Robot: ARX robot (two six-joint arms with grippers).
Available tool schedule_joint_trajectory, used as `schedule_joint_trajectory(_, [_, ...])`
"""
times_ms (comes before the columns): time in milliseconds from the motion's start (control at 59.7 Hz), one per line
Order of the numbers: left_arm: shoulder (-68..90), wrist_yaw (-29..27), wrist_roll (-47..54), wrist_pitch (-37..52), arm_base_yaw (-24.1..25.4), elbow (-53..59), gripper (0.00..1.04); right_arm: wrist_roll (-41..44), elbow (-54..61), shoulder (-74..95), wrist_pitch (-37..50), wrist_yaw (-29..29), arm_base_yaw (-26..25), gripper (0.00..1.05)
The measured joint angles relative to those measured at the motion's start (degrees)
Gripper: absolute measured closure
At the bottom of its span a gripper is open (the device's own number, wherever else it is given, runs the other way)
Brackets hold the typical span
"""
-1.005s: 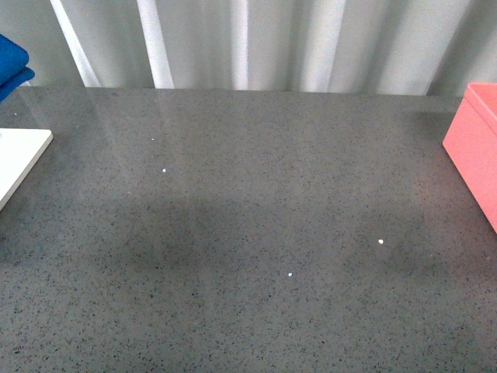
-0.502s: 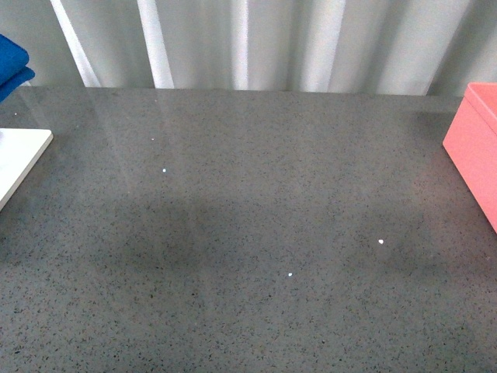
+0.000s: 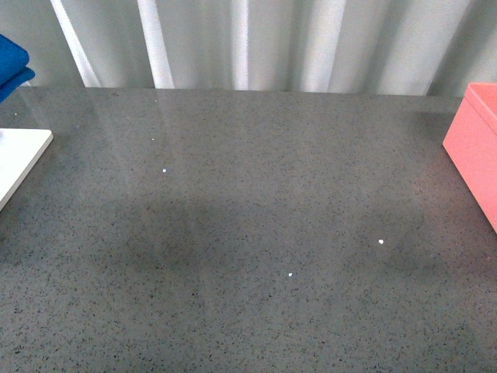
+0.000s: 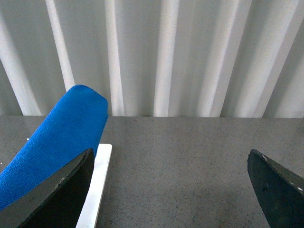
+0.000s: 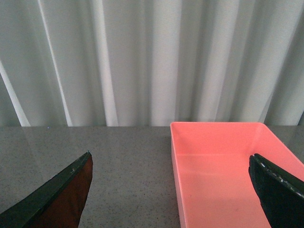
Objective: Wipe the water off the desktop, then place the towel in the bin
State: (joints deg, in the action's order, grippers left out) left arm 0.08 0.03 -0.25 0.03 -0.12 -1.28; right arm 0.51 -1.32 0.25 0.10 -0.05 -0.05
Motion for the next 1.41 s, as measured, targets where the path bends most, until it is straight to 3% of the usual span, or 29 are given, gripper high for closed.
schedule_joint_trajectory(117, [0.0,0.0,0.0,0.0,0.0,0.0,0.07,0.0,0.0,0.0,0.0,0.0,0.0,0.07])
schedule_joint_trajectory(201, [9.6,-5.9,-3.5,-9.2,-1.1,-4.5,0.07,0.0,0.0,0.0,0.0,0.0,0.0,0.07])
schedule_joint_trajectory(419, [35.2,-1.2,-3.0,5.5,1.3,-15.9,0.07,0.0,0.0,0.0,0.0,0.0,0.0,0.07])
schedule_joint_trajectory(569, [49.6,1.6,0.2,5.6,2.6,-26.5,0.07,0.0,0.0,0.0,0.0,0.0,0.0,0.07])
schedule_joint_trajectory(753, [64.9,0.0,6.0,9.0,4.4,-38.8,0.07,0.0,0.0,0.0,0.0,0.0,0.0,0.07])
schedule_joint_trajectory(1055, [84.9,-4.9,14.0,6.7,7.2,-54.4,0.07,0.0,0.0,0.0,0.0,0.0,0.0,0.07])
schedule_joint_trajectory(1407, [93.8,-9.4,20.6,12.5,8.0,-56.5,0.07,0.0,0.0,0.0,0.0,0.0,0.0,0.07])
